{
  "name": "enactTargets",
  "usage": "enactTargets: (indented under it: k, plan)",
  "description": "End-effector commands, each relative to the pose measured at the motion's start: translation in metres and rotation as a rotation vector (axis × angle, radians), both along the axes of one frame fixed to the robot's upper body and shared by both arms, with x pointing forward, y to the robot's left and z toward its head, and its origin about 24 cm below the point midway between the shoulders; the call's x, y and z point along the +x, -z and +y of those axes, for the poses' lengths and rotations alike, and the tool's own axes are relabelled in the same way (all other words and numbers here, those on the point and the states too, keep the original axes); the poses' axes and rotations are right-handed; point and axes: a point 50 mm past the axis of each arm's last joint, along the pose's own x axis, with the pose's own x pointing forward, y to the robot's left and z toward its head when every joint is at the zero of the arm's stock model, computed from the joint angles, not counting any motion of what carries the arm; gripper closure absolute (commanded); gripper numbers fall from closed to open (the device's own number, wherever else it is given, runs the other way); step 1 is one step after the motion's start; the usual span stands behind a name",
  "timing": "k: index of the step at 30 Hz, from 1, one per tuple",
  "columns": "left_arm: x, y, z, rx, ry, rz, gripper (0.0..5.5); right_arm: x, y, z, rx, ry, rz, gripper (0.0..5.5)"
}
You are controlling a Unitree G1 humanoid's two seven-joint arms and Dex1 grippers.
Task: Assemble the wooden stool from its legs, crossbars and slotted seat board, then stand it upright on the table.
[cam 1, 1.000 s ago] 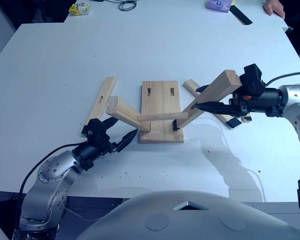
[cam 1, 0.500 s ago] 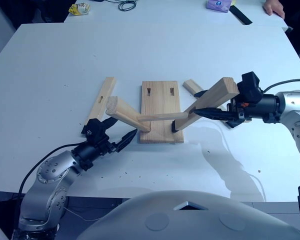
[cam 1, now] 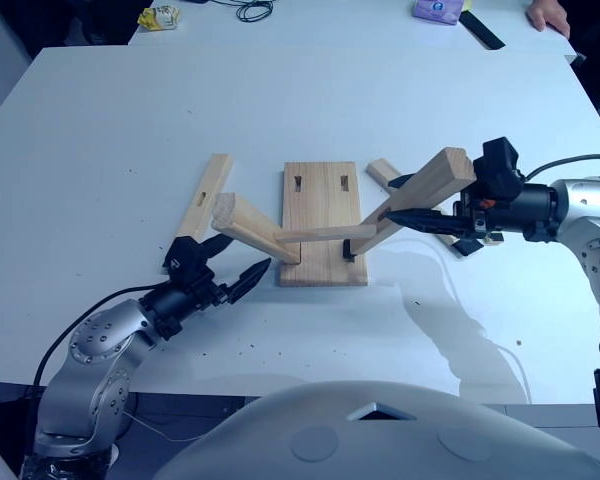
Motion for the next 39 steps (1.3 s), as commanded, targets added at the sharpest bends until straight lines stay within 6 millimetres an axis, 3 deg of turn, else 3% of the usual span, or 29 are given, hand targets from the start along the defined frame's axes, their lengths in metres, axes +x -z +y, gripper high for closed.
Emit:
enactTargets:
  k: [1,17,39]
  plan:
    - [0.002,-0.001,0.004,0.017,0.006,-0.005,1.48,-0.002,0.002,-0.004,-0.042,-0.002,0.001,3.38]
    - [0.006,-0.004,0.009,0.03,0.007,-0.021,1.48,-0.011,0.008,0.0,-0.078,-0.047,0.006,3.38]
    - [0.005,-0.018,-0.008,0.012,0.052,-0.081,1.48,-0.018,0.025,0.009,-0.153,-0.033,-0.024,3.38]
